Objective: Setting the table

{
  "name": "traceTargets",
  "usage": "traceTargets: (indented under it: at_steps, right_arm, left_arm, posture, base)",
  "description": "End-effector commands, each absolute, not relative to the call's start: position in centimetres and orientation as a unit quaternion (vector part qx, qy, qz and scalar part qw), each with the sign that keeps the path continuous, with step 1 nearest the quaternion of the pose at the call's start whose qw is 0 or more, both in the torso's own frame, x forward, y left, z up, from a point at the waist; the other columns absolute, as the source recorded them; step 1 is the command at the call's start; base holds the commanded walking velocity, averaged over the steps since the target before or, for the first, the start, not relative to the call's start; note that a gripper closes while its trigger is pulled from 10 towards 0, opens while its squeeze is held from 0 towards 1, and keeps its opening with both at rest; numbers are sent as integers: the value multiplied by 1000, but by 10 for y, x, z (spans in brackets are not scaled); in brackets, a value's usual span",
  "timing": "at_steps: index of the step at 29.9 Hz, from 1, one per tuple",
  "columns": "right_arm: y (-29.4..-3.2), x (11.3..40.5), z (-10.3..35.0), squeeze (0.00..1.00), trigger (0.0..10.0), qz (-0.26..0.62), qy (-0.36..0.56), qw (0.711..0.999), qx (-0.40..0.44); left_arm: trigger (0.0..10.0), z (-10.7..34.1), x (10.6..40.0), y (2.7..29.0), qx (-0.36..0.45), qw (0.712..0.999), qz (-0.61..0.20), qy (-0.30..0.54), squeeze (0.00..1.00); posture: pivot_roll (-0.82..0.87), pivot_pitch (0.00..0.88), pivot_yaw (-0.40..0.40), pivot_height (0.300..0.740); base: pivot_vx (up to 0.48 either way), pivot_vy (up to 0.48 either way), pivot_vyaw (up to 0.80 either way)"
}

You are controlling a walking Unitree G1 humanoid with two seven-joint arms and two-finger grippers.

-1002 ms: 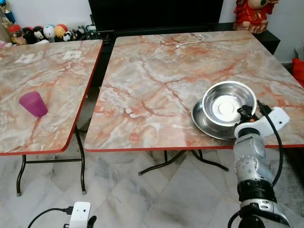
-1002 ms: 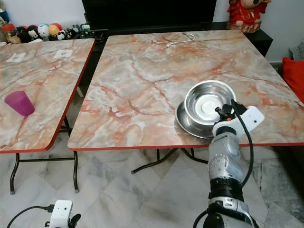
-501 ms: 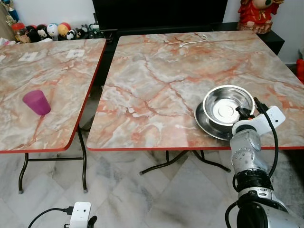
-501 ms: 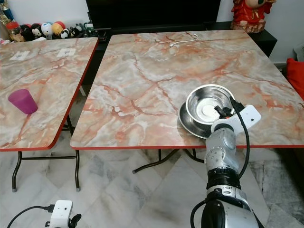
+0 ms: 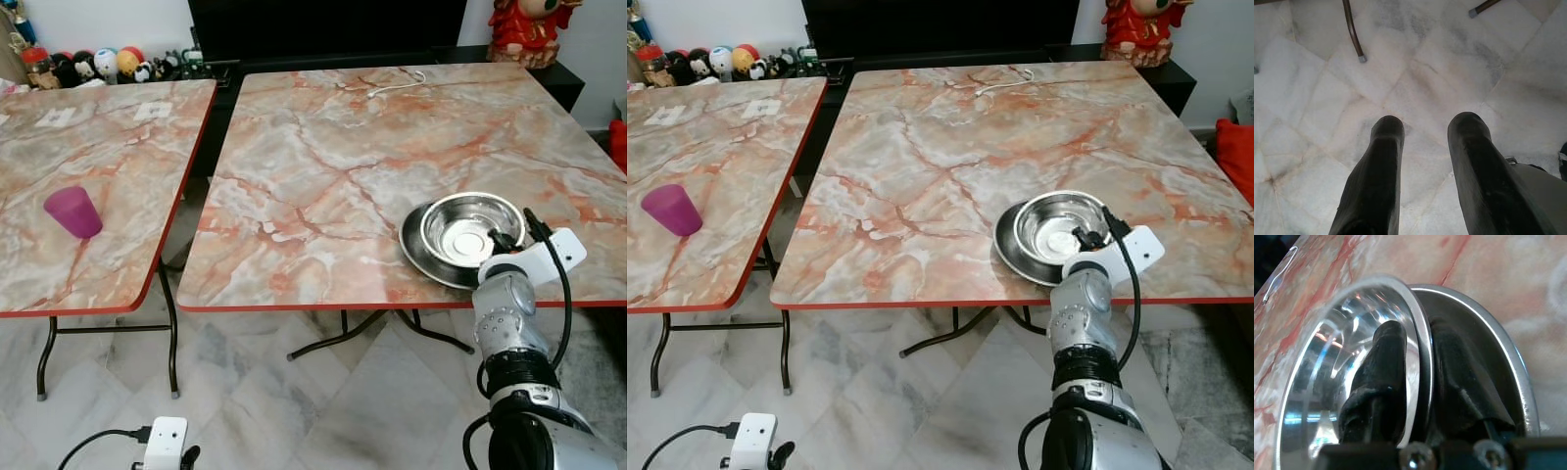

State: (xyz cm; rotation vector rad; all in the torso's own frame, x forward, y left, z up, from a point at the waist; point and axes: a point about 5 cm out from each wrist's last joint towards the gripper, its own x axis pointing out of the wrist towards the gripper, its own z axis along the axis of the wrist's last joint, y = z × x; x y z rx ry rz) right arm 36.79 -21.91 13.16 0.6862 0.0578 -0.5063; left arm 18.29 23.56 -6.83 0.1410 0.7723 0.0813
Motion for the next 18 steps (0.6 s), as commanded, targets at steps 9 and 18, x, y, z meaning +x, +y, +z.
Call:
traceTargets:
  at_steps: [9, 18]
  right_arm:
    - [-222, 367, 134, 0, 10000, -267, 17, 909, 319]
    - [-225, 359, 129, 0, 10000, -288, 22, 909, 299]
  left_arm:
    - [10000, -71, 175, 242, 70, 917, 47, 391, 0]
    - [10000, -71, 176, 240, 69, 917, 44, 391, 0]
  posture:
    - [-62, 90, 61, 740]
    - [-67, 89, 59, 740]
  base:
    - [0, 0, 0]
    - [0, 0, 0]
